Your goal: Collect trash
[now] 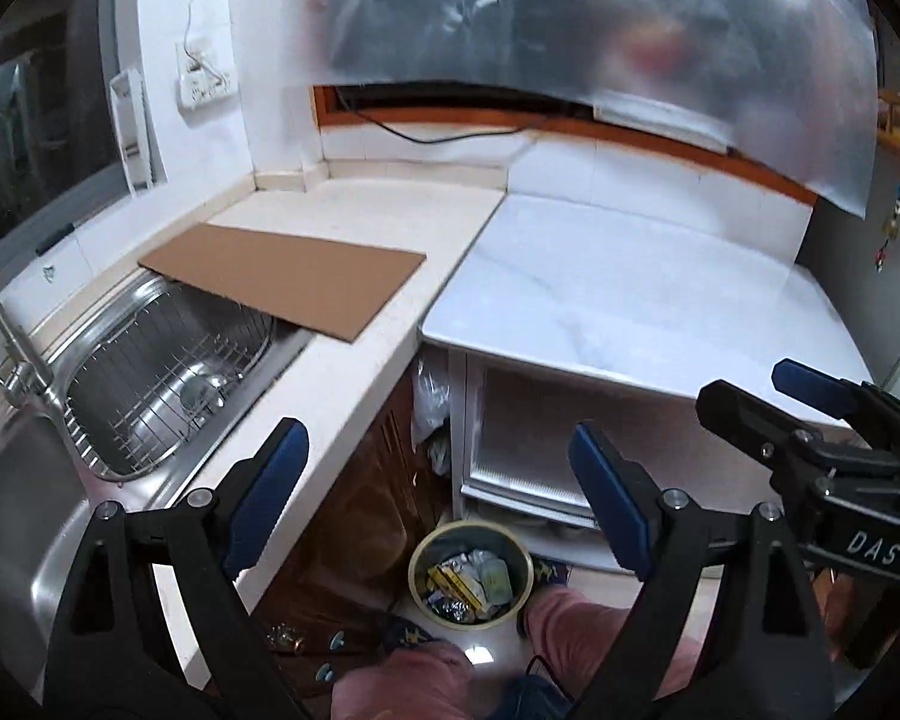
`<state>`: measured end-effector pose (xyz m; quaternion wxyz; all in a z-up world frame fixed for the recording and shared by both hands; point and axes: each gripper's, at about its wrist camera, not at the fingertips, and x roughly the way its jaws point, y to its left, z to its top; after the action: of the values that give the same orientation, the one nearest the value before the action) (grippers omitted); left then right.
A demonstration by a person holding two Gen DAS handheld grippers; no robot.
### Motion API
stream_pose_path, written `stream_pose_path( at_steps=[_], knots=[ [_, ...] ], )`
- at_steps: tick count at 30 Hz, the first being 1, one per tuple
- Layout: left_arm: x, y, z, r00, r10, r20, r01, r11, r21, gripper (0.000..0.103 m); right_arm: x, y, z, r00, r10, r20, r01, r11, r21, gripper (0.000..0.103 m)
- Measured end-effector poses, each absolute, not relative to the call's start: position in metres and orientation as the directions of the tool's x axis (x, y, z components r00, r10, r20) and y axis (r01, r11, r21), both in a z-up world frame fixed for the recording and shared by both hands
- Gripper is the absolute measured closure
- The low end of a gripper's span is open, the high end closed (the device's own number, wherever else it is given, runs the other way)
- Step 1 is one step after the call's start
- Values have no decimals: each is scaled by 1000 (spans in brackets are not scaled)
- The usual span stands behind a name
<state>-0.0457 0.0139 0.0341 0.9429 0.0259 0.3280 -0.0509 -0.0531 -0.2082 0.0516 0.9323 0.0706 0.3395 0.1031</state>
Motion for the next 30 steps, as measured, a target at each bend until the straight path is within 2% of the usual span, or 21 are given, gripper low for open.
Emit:
stream_pose_path(
  at_steps=[8, 30],
  knots=[
    [-54, 11, 57, 809, -61, -585, 97, 995, 31, 16, -65, -207, 81, 778, 246, -578, -160, 967, 197, 14],
    [-59, 6, 72, 815, -62, -576, 90, 996, 21, 16, -73, -208, 99, 808, 221, -546, -168, 975, 145, 14]
  ],
)
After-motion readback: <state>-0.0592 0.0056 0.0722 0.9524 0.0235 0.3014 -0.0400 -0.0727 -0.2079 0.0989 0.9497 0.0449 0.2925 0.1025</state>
